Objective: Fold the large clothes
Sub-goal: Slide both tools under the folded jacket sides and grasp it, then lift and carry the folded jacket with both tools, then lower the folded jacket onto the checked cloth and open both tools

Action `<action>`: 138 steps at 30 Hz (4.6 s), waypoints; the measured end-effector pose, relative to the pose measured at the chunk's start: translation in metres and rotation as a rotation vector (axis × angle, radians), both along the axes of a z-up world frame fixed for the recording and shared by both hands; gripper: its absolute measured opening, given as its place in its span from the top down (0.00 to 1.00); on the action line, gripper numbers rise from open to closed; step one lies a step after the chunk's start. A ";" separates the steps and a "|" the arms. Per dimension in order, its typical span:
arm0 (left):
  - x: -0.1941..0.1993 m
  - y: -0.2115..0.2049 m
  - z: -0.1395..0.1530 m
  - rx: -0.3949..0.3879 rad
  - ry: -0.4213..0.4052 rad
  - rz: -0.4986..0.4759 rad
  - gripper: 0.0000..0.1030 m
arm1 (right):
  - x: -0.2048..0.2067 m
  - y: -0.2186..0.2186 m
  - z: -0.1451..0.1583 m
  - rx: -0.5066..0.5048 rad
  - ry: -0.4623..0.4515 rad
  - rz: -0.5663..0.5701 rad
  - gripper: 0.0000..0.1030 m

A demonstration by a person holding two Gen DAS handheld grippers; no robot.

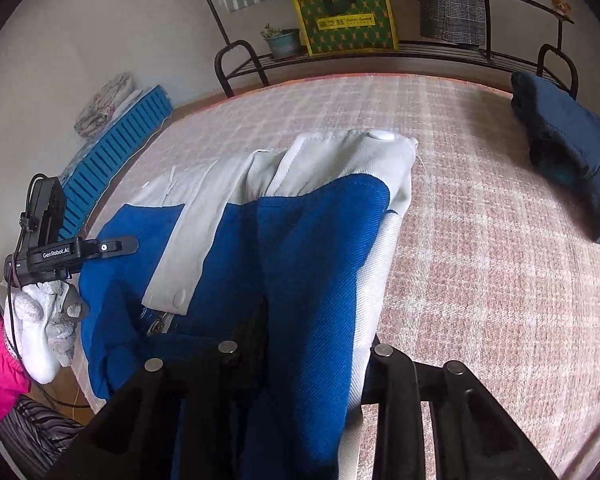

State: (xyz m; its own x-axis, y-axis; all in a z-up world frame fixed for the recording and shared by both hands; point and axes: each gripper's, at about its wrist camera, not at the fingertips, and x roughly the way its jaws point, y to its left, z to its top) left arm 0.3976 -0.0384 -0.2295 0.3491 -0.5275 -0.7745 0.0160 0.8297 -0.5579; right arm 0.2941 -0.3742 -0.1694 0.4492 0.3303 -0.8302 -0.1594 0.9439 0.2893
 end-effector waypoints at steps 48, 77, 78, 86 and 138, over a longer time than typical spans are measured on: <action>-0.135 -0.225 0.181 0.158 -0.531 -0.342 0.78 | -0.132 -0.053 0.144 -0.401 -0.280 -0.170 0.77; 0.090 -0.523 0.169 0.043 -0.563 -0.529 0.78 | 0.039 -0.310 0.148 -0.592 -0.242 -0.391 0.77; 0.099 -0.530 0.168 0.045 -0.562 -0.528 0.79 | 0.048 -0.317 0.147 -0.585 -0.240 -0.396 0.77; 0.157 -0.564 0.145 0.069 -0.543 -0.512 0.79 | 0.114 -0.349 0.118 -0.541 -0.211 -0.402 0.77; -0.195 -0.215 0.366 0.205 -0.886 -0.356 0.28 | -0.169 -0.083 0.311 -0.517 -0.546 -0.479 0.17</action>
